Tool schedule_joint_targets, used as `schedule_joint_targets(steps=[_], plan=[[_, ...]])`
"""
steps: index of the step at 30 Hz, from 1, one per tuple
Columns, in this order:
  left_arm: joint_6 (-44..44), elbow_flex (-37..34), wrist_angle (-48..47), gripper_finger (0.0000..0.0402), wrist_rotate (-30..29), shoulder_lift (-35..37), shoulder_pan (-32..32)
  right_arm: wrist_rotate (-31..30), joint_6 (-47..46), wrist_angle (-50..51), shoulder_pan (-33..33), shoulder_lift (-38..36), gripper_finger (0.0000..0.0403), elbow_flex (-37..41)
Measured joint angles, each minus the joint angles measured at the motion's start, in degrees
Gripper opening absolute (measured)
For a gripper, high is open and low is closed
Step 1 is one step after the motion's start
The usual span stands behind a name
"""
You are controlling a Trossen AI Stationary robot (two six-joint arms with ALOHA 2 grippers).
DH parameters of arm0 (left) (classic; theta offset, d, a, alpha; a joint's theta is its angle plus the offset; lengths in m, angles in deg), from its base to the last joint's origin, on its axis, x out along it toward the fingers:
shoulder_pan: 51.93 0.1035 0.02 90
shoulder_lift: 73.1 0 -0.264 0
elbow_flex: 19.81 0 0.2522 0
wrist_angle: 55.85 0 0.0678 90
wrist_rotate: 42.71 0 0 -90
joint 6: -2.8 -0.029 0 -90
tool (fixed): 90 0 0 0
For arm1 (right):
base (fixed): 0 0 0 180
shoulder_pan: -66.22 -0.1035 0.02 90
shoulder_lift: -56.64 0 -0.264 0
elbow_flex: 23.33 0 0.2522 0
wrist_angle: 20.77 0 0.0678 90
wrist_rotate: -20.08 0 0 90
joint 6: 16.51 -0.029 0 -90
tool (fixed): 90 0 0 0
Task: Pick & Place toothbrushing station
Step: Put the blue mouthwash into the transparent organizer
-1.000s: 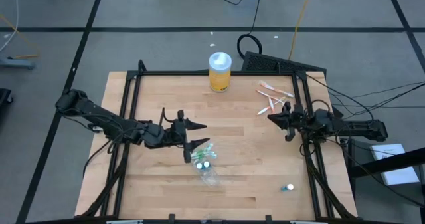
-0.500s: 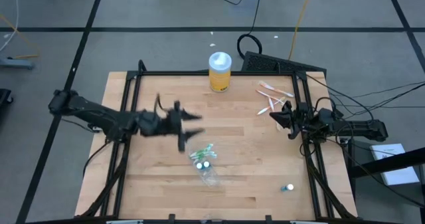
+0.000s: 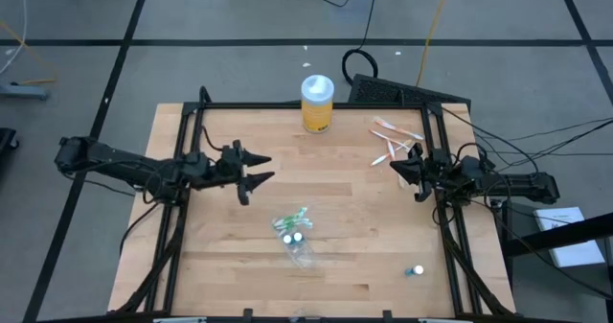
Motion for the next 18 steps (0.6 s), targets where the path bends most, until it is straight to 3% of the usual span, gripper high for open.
schedule_joint_targets(steps=[8,18], plan=[[2.56,-0.83,0.74,0.0232,0.01,0.05,-0.06,0.30,1.28,-0.05,0.00,-0.02,0.0004,0.00],[2.43,-0.85,0.58,0.0232,-0.02,0.02,-0.06,13.74,6.25,-6.07,0.00,0.00,0.0023,0.00]])
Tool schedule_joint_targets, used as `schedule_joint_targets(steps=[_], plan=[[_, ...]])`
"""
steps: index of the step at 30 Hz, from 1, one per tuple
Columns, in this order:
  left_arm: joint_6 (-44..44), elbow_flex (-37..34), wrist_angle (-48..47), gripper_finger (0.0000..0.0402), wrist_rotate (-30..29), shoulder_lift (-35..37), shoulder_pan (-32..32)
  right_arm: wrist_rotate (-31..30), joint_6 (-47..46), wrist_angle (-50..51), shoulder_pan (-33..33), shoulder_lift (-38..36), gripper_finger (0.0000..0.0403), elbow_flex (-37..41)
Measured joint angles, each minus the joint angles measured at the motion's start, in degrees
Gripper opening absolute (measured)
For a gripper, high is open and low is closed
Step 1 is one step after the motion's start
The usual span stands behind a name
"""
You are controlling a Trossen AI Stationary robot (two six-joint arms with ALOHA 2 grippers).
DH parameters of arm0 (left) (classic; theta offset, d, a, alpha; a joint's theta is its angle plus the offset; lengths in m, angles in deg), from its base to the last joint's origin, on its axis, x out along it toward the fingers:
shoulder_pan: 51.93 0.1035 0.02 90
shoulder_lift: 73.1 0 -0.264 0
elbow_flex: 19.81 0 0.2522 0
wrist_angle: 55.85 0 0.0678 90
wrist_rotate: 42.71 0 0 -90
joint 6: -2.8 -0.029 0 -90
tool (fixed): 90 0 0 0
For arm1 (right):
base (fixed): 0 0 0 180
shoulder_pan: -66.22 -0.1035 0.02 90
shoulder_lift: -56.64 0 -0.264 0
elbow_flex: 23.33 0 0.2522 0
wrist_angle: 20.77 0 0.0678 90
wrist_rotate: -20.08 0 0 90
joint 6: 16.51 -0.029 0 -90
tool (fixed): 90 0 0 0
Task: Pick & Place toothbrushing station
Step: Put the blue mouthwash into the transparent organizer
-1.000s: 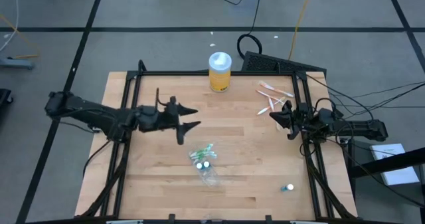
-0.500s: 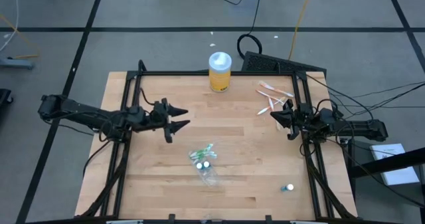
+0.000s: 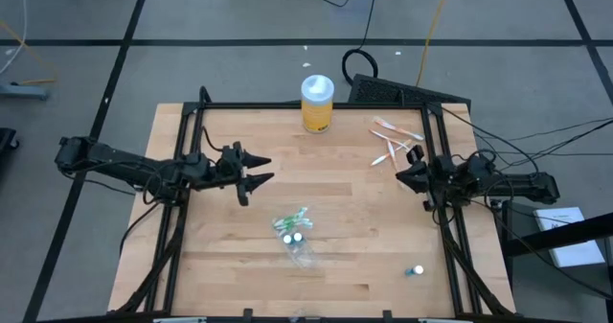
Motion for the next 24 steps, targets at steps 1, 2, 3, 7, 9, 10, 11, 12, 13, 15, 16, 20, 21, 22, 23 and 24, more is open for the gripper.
schedule_joint_targets(steps=[1,2,3,7,9,10,11,12,13,15,16,20,21,22,23,24], plan=[[-0.02,0.02,-0.01,0.0232,0.00,0.00,0.00,1.25,0.36,-1.04,0.00,0.00,0.0029,0.00],[-0.02,0.02,-0.02,0.0232,0.00,0.00,0.00,1.72,0.52,-1.78,-0.02,-0.02,0.0034,0.00],[0.04,0.02,0.00,0.0232,0.00,0.00,0.00,2.47,0.57,-2.39,-0.02,-0.02,0.0039,0.00],[0.18,0.02,-0.05,0.0232,0.00,0.00,0.00,8.96,0.60,-6.53,-0.70,0.00,0.0063,-0.23],[0.18,0.02,-0.14,0.0232,0.00,0.00,0.00,12.02,0.38,-7.14,-2.67,0.01,0.0083,-1.66],[0.20,0.02,-0.16,0.0232,0.00,0.00,0.00,12.82,0.35,-6.78,-3.99,0.28,0.0096,-2.67],[0.20,0.02,-0.15,0.0232,0.00,0.00,0.00,13.43,0.51,-6.05,-5.43,0.81,0.0110,-3.53],[0.20,0.02,-0.15,0.0232,-0.01,0.00,0.00,13.67,1.00,-4.25,-7.13,1.64,0.0125,-4.55],[0.27,0.02,-0.16,0.0232,-0.01,0.00,0.00,13.76,1.29,-3.69,-8.98,2.81,0.0141,-6.03],[0.46,0.02,-0.18,0.0232,0.00,0.00,0.00,13.58,1.47,-1.79,-12.56,5.28,0.0172,-9.67],[0.46,0.02,-0.25,0.0232,0.00,0.00,0.00,13.62,1.30,0.71,-14.40,6.64,0.0185,-11.77],[0.46,0.02,-0.74,0.0232,0.00,0.00,-0.04,11.24,-1.56,22.95,-21.38,14.22,0.0214,-23.13],[0.46,0.02,-1.12,0.0232,0.00,0.00,-0.04,9.34,-2.74,28.95,-22.96,16.37,0.0216,-26.59],[0.46,0.02,-1.49,0.0232,0.00,0.00,-0.04,6.71,-4.50,35.35,-24.50,18.49,0.0216,-29.80],[0.46,0.02,-1.94,0.0232,-0.02,0.00,-0.04,3.87,-6.73,42.04,-25.93,20.61,0.0216,-32.84],[0.47,0.02,-2.44,0.0232,-0.02,0.00,-0.04,1.27,-9.23,48.43,-27.25,22.97,0.0214,-35.84]])
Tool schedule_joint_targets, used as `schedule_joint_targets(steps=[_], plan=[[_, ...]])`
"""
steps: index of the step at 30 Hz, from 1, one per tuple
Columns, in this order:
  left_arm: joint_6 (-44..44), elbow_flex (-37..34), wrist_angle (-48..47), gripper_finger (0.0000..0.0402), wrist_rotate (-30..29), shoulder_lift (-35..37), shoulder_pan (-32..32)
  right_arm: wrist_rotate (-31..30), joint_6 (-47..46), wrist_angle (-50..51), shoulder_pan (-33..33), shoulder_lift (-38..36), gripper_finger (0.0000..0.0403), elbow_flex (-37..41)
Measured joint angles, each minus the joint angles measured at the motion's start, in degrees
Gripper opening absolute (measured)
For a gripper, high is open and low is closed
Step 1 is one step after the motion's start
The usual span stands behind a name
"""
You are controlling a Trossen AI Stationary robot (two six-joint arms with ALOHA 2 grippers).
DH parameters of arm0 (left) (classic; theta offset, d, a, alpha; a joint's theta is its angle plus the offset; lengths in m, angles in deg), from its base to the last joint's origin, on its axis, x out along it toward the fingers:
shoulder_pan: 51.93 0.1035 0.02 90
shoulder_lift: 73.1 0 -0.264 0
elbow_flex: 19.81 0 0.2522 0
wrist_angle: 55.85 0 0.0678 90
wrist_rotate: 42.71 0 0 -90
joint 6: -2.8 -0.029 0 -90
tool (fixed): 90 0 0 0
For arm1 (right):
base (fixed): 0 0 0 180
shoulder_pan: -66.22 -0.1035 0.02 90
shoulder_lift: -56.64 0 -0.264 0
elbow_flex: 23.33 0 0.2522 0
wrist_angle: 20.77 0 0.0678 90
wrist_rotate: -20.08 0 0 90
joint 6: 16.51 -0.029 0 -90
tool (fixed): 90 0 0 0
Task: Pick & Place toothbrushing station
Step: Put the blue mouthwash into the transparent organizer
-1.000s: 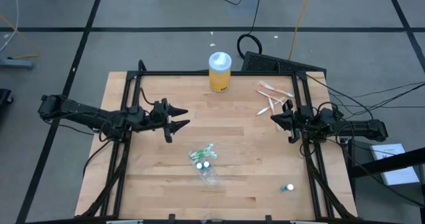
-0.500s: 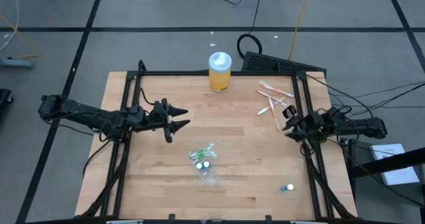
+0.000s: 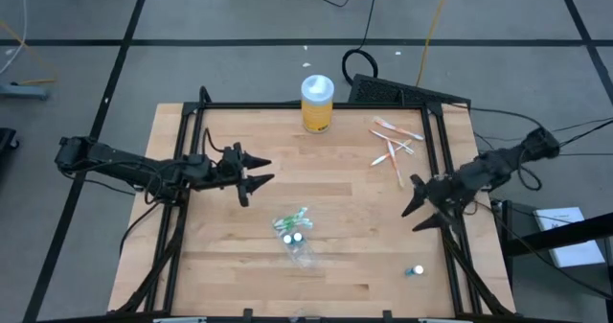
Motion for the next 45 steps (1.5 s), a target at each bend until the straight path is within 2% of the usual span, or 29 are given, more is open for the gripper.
schedule_joint_targets(steps=[3,5,10,17,26,45], plan=[[0.06,0.00,-0.56,0.0232,0.00,0.00,0.00,-4.81,-9.07,15.53,-3.14,6.88,0.0209,-7.55],[0.41,0.00,-1.13,0.0232,0.00,0.00,0.00,-4.55,-15.81,19.82,-4.93,11.06,0.0207,-10.59],[0.89,0.00,-2.76,0.0232,0.00,0.00,0.00,-1.59,-26.35,16.84,-13.83,21.25,0.0205,-12.16],[1.08,0.00,-2.32,0.0232,0.00,0.00,0.00,-1.59,-32.47,15.47,-24.43,32.27,0.0190,-12.16],[4.83,0.00,-2.03,0.0232,-0.02,0.00,0.00,-4.84,-30.41,15.93,-27.68,37.86,0.0172,-12.20],[5.50,0.00,-2.07,0.0232,-0.02,0.00,0.00,-6.07,-25.53,14.66,-29.44,44.92,0.0203,-12.22]])
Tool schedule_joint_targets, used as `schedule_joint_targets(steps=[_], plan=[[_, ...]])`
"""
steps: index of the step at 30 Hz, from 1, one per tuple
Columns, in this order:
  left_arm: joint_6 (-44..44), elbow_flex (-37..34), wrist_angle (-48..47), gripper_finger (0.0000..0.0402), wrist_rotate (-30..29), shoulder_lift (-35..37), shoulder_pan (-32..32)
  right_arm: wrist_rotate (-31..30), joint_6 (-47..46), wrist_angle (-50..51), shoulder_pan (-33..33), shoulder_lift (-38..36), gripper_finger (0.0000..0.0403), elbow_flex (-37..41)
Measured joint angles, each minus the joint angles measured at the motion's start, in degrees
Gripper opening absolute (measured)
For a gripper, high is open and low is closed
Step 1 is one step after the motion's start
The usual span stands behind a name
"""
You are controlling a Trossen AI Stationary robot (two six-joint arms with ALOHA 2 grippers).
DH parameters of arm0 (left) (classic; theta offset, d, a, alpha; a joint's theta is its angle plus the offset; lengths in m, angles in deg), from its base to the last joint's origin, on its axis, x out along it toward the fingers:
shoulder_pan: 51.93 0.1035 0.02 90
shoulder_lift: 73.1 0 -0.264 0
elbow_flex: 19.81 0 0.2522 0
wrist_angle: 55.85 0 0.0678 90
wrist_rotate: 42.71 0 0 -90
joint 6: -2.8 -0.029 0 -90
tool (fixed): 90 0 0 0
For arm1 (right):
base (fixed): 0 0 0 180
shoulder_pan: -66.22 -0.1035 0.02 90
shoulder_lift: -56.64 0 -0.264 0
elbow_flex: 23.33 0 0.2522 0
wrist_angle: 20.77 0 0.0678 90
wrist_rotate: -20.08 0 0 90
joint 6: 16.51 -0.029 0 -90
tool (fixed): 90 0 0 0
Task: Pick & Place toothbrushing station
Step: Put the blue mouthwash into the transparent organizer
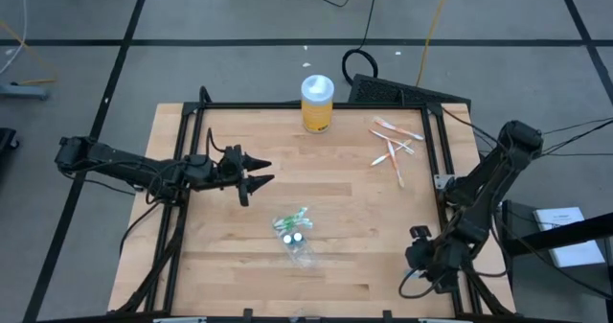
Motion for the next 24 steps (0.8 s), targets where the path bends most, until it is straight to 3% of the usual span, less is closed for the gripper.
schedule_joint_targets(steps=[11,24], plan=[[-0.02,0.00,-0.01,0.0232,-0.02,0.00,0.00,0.20,1.88,0.03,-0.02,2.65,0.0172,0.00],[-0.13,0.00,-0.03,0.0232,-0.02,0.00,0.00,0.20,3.25,0.00,0.02,2.60,0.0099,-0.04]])
